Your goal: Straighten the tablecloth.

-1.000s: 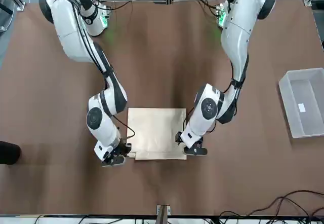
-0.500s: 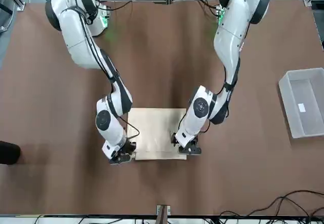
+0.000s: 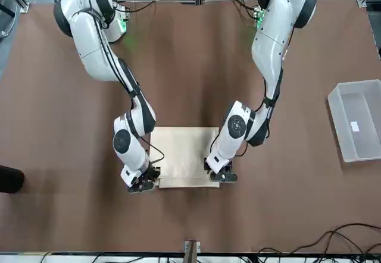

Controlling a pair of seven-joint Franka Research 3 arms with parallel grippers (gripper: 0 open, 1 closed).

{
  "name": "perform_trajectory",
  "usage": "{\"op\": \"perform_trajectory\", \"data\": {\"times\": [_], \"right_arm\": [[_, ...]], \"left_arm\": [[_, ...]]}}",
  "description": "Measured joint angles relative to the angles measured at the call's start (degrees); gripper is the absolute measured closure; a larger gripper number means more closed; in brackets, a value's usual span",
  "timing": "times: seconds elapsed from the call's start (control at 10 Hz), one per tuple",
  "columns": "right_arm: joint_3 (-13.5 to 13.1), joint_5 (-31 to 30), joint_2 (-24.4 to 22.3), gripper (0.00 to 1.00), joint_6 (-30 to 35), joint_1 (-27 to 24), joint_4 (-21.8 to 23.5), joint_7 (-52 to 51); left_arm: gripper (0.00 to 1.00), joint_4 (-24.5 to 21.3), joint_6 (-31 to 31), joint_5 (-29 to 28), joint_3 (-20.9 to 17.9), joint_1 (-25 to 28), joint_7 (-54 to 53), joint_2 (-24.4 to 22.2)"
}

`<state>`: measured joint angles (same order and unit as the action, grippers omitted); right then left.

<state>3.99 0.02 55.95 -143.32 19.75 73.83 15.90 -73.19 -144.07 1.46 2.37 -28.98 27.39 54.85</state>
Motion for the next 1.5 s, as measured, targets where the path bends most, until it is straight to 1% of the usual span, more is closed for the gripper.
{"op": "perform_trajectory", "data": {"times": [0.2, 0.3, 0.4, 0.5, 0.6, 0.7, 0.9, 1.2, 1.5], "right_arm": [[0.00, 0.00, 0.00, 0.98, 0.01, 0.00, -0.01, 0.01], [-0.01, 0.00, 0.00, 0.98, 0.02, 0.00, -0.02, 0.02], [-0.02, 0.00, 0.01, 0.98, 0.05, -0.01, -0.06, 0.03], [-0.08, 0.00, 0.01, 0.98, 0.10, -0.03, -0.12, 0.05], [-0.18, 0.00, 0.01, 0.98, 0.36, -0.07, -0.20, 0.08], [-0.24, 0.00, 0.01, 0.98, 0.78, -0.10, -0.34, 0.17], [-0.28, 0.00, 0.01, 0.98, 0.98, -0.12, -0.65, 0.32], [-0.21, 0.00, 0.02, 0.98, 0.88, 0.01, -1.25, 1.59], [-0.11, 0.00, 0.04, 0.98, 0.88, 0.19, -1.59, 1.91]], "left_arm": [[0.47, 0.00, 0.00, -0.01, 0.00, -0.13, 0.00, 0.33], [0.52, 0.00, 0.00, -0.01, -0.05, -0.13, 0.00, 0.34], [0.59, 0.01, 0.00, -0.02, -0.19, -0.14, 0.00, 0.34], [0.62, 0.01, 0.00, -0.03, -0.33, -0.14, 0.00, 0.34], [0.76, 0.03, -0.01, -0.03, -0.35, -0.14, 0.00, 0.34], [0.85, 0.16, -0.03, -0.03, -0.36, -0.14, 0.00, 0.34], [0.96, 0.77, -0.03, -0.03, -0.39, -0.14, 0.00, 0.20], [0.96, 0.80, 0.04, -0.03, -0.39, -0.15, 0.00, -0.76], [0.96, -1.21, 0.32, -0.04, -0.19, -0.89, -0.01, -2.66]]}}
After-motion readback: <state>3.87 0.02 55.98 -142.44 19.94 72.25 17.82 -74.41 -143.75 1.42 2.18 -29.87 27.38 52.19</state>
